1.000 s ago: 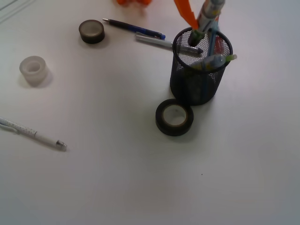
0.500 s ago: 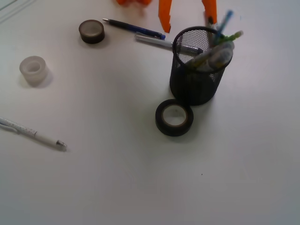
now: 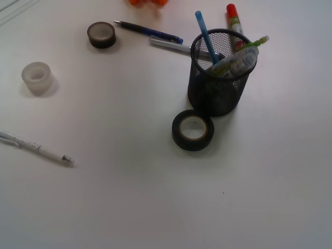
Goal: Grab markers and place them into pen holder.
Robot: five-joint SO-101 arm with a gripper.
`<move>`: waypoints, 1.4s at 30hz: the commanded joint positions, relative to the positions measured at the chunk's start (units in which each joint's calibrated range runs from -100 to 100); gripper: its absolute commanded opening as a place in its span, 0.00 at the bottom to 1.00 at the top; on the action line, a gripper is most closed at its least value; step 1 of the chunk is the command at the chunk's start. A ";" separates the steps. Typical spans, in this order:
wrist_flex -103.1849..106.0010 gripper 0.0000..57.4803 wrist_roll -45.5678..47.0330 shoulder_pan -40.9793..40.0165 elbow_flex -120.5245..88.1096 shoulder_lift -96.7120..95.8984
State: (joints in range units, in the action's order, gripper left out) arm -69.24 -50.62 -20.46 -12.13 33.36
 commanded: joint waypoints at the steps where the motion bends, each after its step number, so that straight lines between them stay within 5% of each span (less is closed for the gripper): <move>1: -10.11 0.56 -7.52 -1.56 4.79 1.53; 16: -15.53 0.56 -33.55 -25.41 -9.97 0.85; 42: 23.57 0.50 -29.69 -32.81 -24.65 -30.68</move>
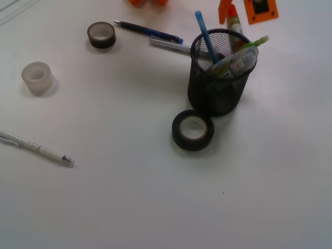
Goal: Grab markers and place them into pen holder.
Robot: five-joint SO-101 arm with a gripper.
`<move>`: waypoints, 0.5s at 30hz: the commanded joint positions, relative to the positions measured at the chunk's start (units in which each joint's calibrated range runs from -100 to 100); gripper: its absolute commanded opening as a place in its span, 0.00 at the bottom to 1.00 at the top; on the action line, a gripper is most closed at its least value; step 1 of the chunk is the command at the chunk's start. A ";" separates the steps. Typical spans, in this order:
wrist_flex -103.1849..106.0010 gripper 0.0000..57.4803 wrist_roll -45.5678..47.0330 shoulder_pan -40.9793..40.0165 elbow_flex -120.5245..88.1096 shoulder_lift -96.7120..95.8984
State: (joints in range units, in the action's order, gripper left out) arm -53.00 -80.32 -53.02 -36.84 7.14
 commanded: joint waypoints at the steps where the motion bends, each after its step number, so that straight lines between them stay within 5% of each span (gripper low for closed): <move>1: 9.78 0.50 0.00 -0.26 -0.03 -6.08; 15: 14.51 0.49 0.10 2.14 -2.75 -11.86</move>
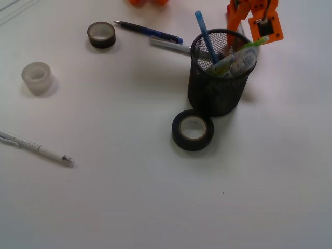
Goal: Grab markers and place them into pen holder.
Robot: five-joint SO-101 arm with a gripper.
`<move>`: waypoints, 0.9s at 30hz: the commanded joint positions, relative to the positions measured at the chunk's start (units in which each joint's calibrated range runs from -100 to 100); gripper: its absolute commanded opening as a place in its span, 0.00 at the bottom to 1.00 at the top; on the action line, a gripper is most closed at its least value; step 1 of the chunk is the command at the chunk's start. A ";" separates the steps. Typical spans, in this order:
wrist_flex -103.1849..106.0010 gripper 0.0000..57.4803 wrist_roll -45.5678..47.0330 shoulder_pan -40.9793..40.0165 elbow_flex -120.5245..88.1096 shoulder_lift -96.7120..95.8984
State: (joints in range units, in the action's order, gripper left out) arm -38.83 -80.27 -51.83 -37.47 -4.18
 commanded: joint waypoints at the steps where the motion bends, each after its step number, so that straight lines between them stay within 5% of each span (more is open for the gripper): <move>1: 0.34 0.47 0.05 1.03 -2.57 -0.54; 9: 0.34 0.32 0.29 1.03 -7.46 -0.37; 22: 11.54 0.28 7.91 4.69 -15.07 -4.28; 27: 20.99 0.11 10.70 6.34 -15.07 -11.59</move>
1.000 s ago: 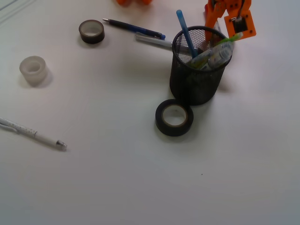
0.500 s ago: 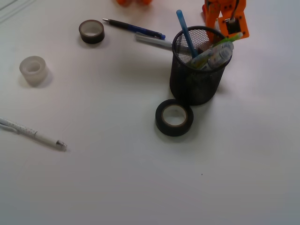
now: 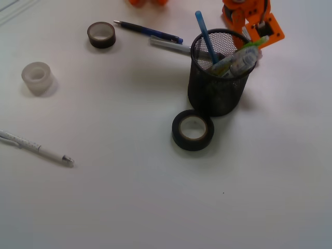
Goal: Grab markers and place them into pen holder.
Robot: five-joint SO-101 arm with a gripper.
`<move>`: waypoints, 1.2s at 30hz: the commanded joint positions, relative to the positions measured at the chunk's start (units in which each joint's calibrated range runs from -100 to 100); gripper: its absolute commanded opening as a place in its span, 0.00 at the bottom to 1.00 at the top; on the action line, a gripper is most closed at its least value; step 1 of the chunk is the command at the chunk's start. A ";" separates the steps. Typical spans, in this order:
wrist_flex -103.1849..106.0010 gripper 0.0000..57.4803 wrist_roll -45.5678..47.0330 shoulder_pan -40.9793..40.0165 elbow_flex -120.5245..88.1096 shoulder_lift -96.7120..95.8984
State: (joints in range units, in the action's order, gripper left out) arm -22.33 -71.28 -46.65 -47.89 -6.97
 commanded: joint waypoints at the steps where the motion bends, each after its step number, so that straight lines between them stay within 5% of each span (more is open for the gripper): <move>1: 6.32 0.10 2.05 1.23 -4.74 -9.73; 16: 6.32 0.01 2.64 -0.41 -5.83 -3.44; 28: -33.84 0.01 7.67 0.41 8.40 27.50; 36: -51.33 0.01 9.57 2.43 25.33 30.30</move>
State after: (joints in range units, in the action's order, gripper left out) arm -66.74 -62.30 -44.95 -31.45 20.38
